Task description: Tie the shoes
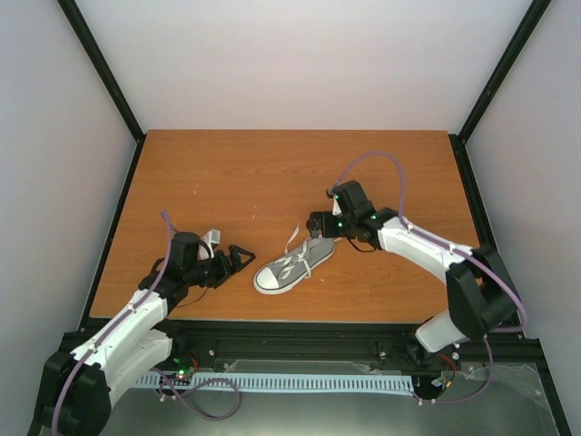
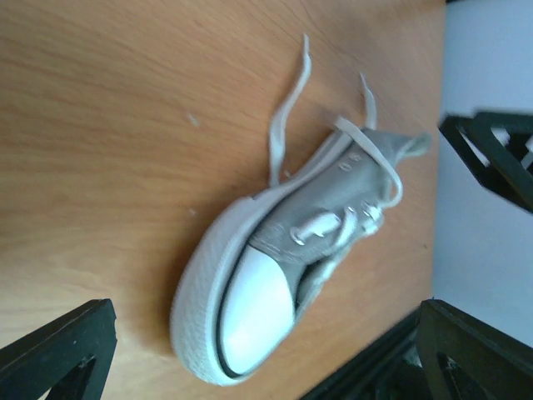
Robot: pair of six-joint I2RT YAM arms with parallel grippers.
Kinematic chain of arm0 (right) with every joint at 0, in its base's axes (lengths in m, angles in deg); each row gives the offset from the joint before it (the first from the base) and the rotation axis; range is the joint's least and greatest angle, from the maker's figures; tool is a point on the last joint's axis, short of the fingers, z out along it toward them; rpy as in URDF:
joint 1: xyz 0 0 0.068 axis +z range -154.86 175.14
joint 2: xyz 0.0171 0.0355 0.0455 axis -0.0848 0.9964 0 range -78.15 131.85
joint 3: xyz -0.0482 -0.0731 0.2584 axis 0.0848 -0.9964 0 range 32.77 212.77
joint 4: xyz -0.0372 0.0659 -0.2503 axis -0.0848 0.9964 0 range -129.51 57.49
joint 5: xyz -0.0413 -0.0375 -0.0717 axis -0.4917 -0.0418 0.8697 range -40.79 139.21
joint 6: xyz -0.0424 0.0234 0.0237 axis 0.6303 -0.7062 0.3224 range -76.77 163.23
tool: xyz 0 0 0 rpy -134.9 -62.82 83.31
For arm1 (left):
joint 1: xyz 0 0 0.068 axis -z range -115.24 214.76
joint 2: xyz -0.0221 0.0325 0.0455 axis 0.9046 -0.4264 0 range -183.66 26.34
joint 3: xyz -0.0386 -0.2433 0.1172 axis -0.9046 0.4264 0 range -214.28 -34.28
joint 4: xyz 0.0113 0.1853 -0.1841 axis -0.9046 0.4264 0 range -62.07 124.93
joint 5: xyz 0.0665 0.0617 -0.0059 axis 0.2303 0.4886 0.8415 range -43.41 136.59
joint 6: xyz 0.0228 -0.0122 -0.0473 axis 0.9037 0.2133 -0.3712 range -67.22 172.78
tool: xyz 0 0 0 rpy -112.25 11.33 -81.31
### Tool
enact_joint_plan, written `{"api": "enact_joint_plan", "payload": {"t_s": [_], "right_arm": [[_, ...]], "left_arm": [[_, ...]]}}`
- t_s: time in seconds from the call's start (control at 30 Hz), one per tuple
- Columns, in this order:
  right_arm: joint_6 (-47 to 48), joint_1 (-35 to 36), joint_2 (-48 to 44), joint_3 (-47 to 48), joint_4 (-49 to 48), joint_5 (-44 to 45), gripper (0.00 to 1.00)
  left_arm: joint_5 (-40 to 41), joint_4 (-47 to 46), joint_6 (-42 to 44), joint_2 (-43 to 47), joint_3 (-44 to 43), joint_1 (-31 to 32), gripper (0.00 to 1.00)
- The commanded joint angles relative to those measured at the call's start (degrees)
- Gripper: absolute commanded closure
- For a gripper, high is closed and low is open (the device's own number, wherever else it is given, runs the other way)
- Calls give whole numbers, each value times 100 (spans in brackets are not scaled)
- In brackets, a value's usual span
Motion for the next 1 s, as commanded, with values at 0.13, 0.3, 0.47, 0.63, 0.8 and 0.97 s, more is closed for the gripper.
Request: {"api": "enact_joint_plan", "payload": {"t_s": [0.13,0.3,0.47,0.63,0.8,0.97], "right_arm": [[847,-148,1271,1032,141,-1071,0],[709,-148,1299,750,179,-1539,0],[527,-148,915,80,173,-2409,0],[341,-140,231,-735,385,-3082,0],[-13,-122,-690,-1528,457,-3576,0],[-163,-145,-1729,-1414,1204,-2332,0]], "left_arm": [[-652,-423,-1015,530,465,423,1],[-812,-583,-1105,525,571,458,15],[-932,-711,-803,-21,396,532,18],[-985,-896,-382,-888,115,649,18],[-1017,-1545,-182,-1692,-267,664,18],[-1034,-2205,-64,-2926,-909,982,17]]}}
